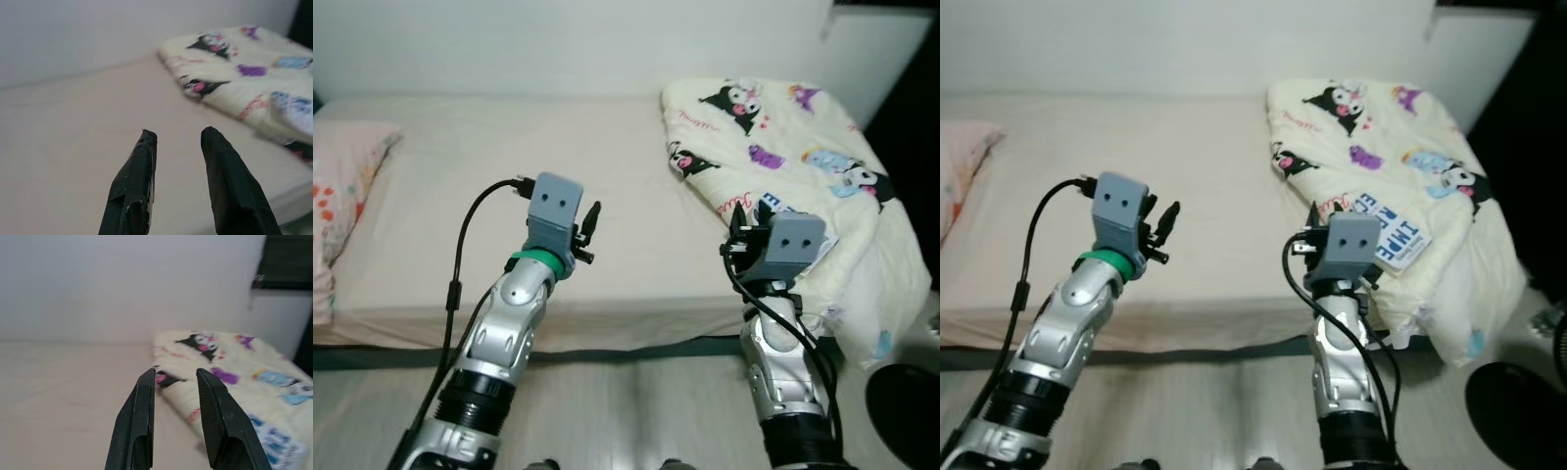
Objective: Clean up the room
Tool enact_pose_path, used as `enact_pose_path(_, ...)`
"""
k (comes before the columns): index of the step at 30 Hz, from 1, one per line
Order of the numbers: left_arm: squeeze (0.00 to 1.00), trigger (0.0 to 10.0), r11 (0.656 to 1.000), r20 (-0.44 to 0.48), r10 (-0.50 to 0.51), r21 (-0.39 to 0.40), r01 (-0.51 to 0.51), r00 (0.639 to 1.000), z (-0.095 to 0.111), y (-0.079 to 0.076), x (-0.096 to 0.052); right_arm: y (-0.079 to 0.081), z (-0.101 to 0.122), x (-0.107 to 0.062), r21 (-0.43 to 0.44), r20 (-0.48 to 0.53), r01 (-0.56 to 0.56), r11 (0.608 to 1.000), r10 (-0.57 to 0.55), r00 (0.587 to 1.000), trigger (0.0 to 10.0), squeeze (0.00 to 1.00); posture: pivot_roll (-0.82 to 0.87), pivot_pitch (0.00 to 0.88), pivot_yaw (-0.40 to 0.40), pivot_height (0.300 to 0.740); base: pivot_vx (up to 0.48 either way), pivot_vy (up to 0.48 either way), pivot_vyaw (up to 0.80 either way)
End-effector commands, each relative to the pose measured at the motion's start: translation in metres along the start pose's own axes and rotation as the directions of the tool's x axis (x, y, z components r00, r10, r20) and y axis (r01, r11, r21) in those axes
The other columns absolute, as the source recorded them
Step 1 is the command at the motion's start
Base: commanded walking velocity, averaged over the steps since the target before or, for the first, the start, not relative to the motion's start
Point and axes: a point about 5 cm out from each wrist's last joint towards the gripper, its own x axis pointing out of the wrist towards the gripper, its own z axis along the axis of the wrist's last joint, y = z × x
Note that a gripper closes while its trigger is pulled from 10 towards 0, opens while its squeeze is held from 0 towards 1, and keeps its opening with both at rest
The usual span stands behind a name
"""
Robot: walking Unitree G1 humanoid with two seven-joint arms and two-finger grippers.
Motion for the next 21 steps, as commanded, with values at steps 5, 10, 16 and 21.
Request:
enact_pose_path(5, 0.0, 10.0, 1.0, -0.013, 0.0, 0.018, 0.0, 1.0, -0.0017, 0.0012, -0.0004, 0.0003, -0.0023, -0.0027, 0.014, -0.012, 0.008, 1.0, -0.008, 1.0, 10.0, 0.0, -0.07, 0.017, 0.056, 0.737, 0.0, -0.322, 0.0)
enact_pose_path(10, 0.0, 10.0, 1.0, -0.012, 0.001, 0.018, -0.001, 1.0, -0.0016, 0.0014, -0.0007, 0.0007, -0.0023, -0.0033, 0.015, -0.013, 0.008, 1.0, -0.007, 1.0, 10.0, 0.0, -0.07, 0.019, 0.056, 0.737, 0.0, -0.321, 0.0)
enact_pose_path(16, 0.0, 10.0, 1.0, -0.013, 0.0, 0.019, 0.001, 1.0, -0.0016, 0.0012, -0.0008, 0.0011, -0.0026, -0.0036, 0.016, -0.015, 0.007, 1.0, -0.007, 1.0, 10.0, 0.0, -0.07, 0.021, 0.057, 0.737, 0.0, -0.318, 0.0)
enact_pose_path(21, 0.0, 10.0, 1.0, -0.012, 0.0, 0.017, 0.0, 1.0, -0.0016, 0.0008, -0.0008, 0.0013, -0.0031, -0.004, 0.017, -0.017, 0.007, 1.0, -0.007, 1.0, 10.0, 0.0, -0.07, 0.021, 0.058, 0.737, 0.0, -0.448, 0.0)
